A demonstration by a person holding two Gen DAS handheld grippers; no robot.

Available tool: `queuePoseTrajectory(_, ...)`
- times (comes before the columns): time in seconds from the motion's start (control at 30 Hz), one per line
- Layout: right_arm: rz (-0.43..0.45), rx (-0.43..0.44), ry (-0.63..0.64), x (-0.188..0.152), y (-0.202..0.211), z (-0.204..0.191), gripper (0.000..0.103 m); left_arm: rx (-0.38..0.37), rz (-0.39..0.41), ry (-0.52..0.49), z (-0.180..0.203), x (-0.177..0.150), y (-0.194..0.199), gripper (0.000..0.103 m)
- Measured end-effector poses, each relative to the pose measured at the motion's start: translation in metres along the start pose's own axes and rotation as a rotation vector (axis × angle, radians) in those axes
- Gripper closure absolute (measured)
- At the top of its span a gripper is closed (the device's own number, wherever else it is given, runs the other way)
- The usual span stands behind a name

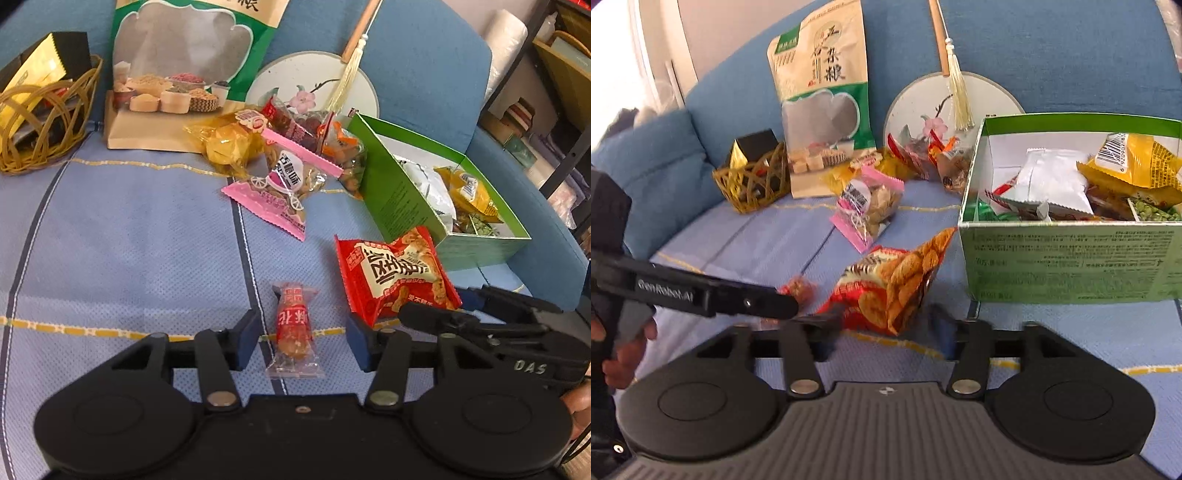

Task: Organize snacks
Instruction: 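Grasp the red candy stick with the left tool while the right tool grasps the red chip bag, then carry both snacks over the green box and open both tools to drop them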

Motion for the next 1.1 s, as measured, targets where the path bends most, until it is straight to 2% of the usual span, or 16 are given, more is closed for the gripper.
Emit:
queuePoseTrajectory(0.13, 0.032, 0.030, -0.025, 0.007, -0.002, 0.002, 0.004, 0.015, 0.000, 0.003, 0.003, 0.001, -0.003, 0.022)
queuePoseTrajectory(0.23, 0.014, 0.035, -0.050, 0.005, -0.009, 0.006, 0.005, 0.031, 0.007, -0.022, 0.008, 0.000, -0.006, 0.025)
queuePoseTrajectory(0.27, 0.005, 0.037, -0.057, 0.005, -0.011, 0.007, 0.007, 0.038, 0.009, -0.033, 0.009, 0.000, -0.007, 0.029)
queuePoseTrajectory(0.3, -0.001, 0.043, -0.065, 0.003, -0.013, 0.008, 0.020, 0.043, 0.011, -0.043, 0.011, -0.001, -0.008, 0.038)
queuePoseTrajectory(0.33, -0.003, 0.055, -0.070, 0.002, -0.014, 0.008, 0.036, 0.054, 0.016, -0.055, 0.012, -0.001, -0.009, 0.047)
queuePoseTrajectory(0.37, -0.006, 0.051, -0.061, 0.001, -0.014, 0.007, 0.051, 0.064, 0.014, -0.068, 0.013, -0.001, -0.011, 0.069)
queuePoseTrajectory(0.4, -0.013, 0.037, -0.034, 0.001, -0.014, 0.004, 0.079, 0.074, 0.014, -0.076, 0.014, -0.001, -0.013, 0.072)
queuePoseTrajectory(0.57, 0.025, 0.007, 0.057, 0.003, -0.007, -0.007, 0.082, 0.069, 0.027, -0.039, 0.014, 0.002, -0.006, 0.072)
queuePoseTrajectory(0.83, 0.198, -0.031, 0.118, 0.026, 0.025, -0.014, 0.082, 0.015, 0.119, -0.033, 0.034, 0.035, 0.025, 0.072)
queuePoseTrajectory(0.97, 0.300, -0.068, 0.098, 0.042, 0.049, -0.001, 0.082, -0.036, 0.166, -0.052, 0.059, 0.063, 0.027, 0.072)
queuePoseTrajectory(1.1, 0.373, -0.155, 0.061, 0.052, 0.071, 0.025, 0.082, -0.080, 0.217, -0.098, 0.094, 0.089, 0.022, 0.072)
Point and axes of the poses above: each gripper's, at about its wrist camera, not at the fingertips, and y roughly against the way its jaws point, z to its right, x to its top, the point moved 2 cm from there along -y, roughly the way its jaws point, and after that the axes turned 9 degrees about x, right-handed, at the moved point
